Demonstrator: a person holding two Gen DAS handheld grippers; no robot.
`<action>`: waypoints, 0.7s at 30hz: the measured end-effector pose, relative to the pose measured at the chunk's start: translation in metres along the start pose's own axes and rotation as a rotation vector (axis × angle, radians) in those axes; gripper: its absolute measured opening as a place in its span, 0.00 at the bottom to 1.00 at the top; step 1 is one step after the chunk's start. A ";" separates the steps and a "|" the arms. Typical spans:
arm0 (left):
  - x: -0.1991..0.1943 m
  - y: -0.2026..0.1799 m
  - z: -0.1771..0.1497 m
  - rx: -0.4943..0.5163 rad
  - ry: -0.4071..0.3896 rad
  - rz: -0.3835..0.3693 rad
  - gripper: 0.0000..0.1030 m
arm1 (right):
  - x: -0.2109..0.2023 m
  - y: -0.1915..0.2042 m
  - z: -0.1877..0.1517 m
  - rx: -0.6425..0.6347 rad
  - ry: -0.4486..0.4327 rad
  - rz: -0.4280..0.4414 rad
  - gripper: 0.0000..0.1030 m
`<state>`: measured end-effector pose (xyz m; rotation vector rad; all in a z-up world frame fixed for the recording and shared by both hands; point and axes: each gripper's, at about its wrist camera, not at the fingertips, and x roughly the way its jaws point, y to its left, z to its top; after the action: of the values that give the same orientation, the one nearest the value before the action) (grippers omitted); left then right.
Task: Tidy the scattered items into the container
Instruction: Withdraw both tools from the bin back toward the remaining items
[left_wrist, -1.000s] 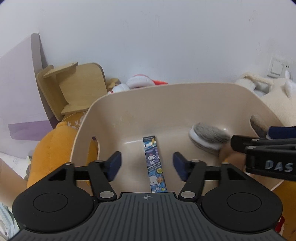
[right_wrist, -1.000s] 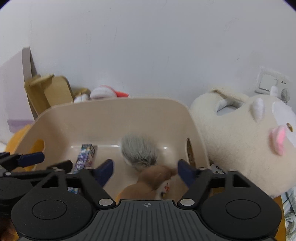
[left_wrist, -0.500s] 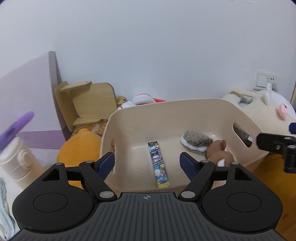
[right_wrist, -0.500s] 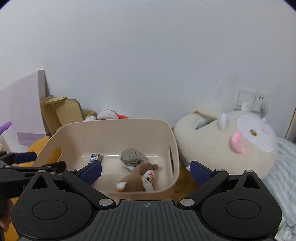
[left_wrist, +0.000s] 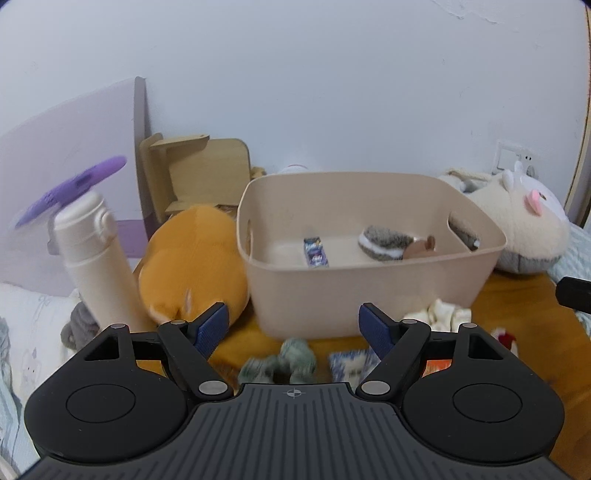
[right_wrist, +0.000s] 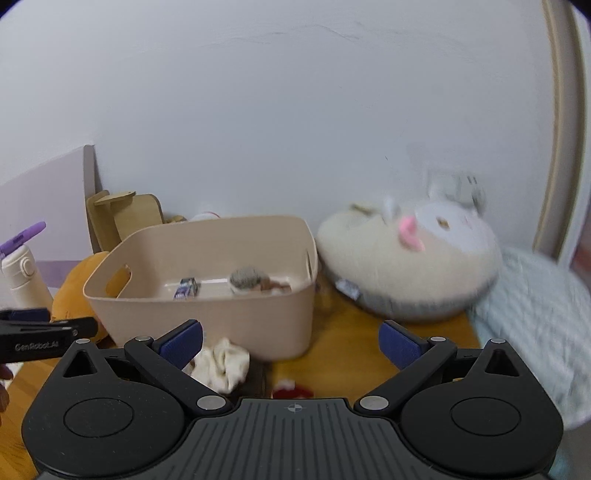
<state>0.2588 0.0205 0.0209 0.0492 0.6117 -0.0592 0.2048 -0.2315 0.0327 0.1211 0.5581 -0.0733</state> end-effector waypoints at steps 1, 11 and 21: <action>-0.001 0.000 -0.004 0.003 0.002 0.002 0.77 | -0.001 -0.003 -0.004 0.018 0.008 -0.001 1.00; 0.006 0.008 -0.044 -0.034 0.069 -0.028 0.77 | 0.010 -0.022 -0.044 0.128 0.080 -0.026 1.00; 0.031 0.015 -0.052 -0.040 0.115 -0.025 0.77 | 0.037 -0.012 -0.059 0.116 0.146 -0.052 1.00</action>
<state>0.2551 0.0375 -0.0390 0.0060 0.7282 -0.0686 0.2040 -0.2365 -0.0378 0.2263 0.7027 -0.1487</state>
